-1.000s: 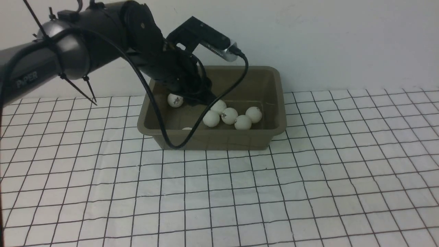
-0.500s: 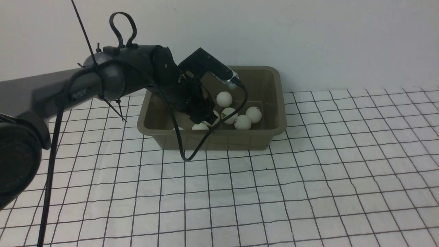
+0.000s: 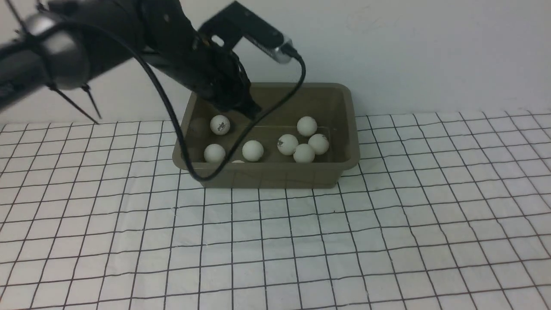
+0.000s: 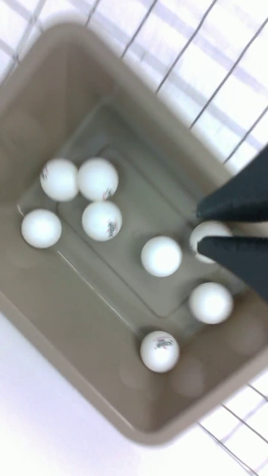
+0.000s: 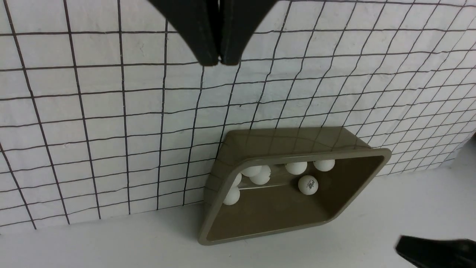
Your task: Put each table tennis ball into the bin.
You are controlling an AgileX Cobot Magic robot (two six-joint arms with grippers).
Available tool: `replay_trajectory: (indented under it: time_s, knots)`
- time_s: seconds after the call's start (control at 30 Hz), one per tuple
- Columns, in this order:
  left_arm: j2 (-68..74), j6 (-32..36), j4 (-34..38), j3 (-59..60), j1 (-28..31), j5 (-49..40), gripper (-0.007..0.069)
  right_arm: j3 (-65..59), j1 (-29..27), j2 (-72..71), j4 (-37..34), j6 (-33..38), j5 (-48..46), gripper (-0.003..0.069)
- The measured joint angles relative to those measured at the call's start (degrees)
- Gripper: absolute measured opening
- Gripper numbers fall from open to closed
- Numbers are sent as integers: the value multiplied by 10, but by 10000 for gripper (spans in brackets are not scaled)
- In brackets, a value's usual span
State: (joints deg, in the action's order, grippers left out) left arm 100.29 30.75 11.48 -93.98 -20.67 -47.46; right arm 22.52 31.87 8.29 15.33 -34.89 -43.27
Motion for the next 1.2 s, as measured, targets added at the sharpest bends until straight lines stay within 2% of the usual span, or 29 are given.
replay_trajectory:
  time_s: [0.13,0.4,0.47,0.57,0.63,0.7,0.8,0.87,1.03,1.1,1.2]
  knots:
    - [-86,-5,16,-1,0,-60,-4,0,0,0,0,0,0,-18]
    - [-158,-8,79,-1,0,-80,-4,-1,0,0,1,0,0,-18]
    - [-158,-3,65,-1,0,-94,-4,-1,0,0,1,0,0,-18]
    - [-159,-16,-16,8,0,-127,-4,-1,0,0,1,0,0,-18]
    - [-177,-65,-115,45,3,-118,-4,-1,0,0,1,0,-1,-18]
    - [-213,-129,-178,95,14,-85,-4,-1,0,0,1,0,-1,-18]
    - [-315,-302,-270,237,67,55,-4,-1,0,0,1,0,-7,-18]
    - [-373,-388,-298,320,112,145,-4,-1,0,0,1,0,-7,-18]
    - [-484,-516,-341,502,221,313,-4,-1,0,0,1,0,-7,-18]
    - [-541,-549,-348,577,255,348,-4,-1,0,0,1,0,-7,-18]
    - [-603,-575,-349,632,274,357,-4,-1,0,0,1,0,-7,-18]
